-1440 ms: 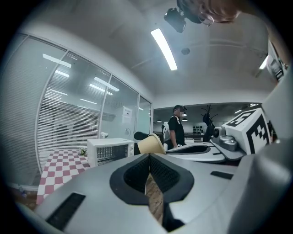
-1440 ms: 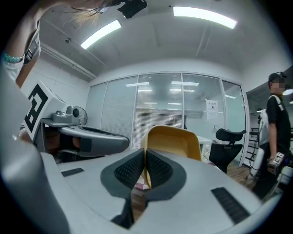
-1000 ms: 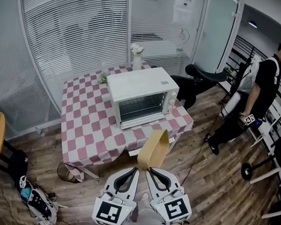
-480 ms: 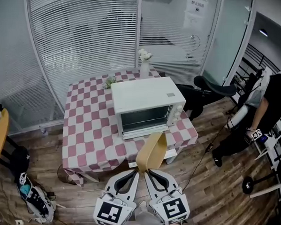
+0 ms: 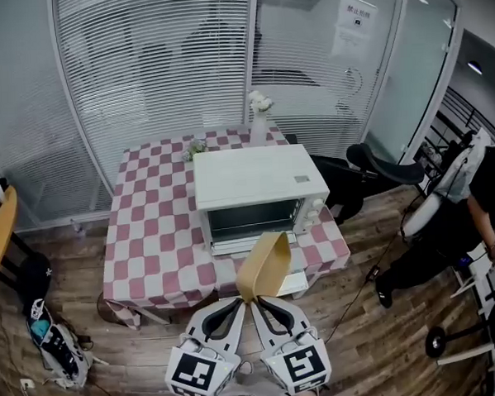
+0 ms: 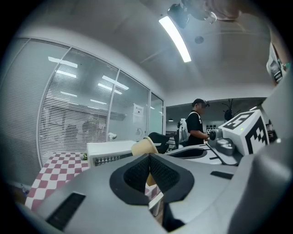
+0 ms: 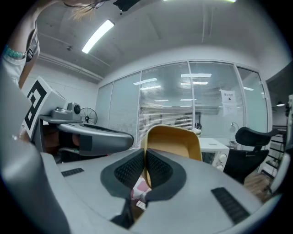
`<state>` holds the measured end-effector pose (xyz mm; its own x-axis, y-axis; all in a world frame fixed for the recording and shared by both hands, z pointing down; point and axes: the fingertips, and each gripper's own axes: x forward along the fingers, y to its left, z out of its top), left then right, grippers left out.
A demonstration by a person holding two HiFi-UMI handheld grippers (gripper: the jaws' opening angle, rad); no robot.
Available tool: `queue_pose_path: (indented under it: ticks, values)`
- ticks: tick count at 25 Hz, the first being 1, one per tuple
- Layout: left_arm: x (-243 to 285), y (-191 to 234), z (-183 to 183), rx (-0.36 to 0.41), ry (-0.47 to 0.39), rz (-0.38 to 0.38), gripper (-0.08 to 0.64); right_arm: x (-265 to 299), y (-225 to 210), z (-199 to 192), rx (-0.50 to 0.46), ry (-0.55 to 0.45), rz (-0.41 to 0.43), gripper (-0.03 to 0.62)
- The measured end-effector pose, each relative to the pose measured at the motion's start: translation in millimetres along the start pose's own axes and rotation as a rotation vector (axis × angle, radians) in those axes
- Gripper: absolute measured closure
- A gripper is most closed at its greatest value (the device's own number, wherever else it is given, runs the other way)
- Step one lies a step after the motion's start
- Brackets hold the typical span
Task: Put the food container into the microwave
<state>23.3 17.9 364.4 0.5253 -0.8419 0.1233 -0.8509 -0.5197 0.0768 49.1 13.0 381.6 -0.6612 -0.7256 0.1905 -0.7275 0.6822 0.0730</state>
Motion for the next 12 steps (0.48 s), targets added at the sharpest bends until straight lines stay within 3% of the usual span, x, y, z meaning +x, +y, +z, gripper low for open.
queue_pose_path:
  ticks: [7, 12]
  values:
    - [19, 12, -3, -0.05, 0.002, -0.002, 0.548, 18, -15, -8, 0.005, 0.03, 0.012, 0.586]
    - [43, 31, -4, -0.06, 0.004, -0.022, 0.549, 38, -37, -15, 0.01, 0.017, -0.024, 0.586]
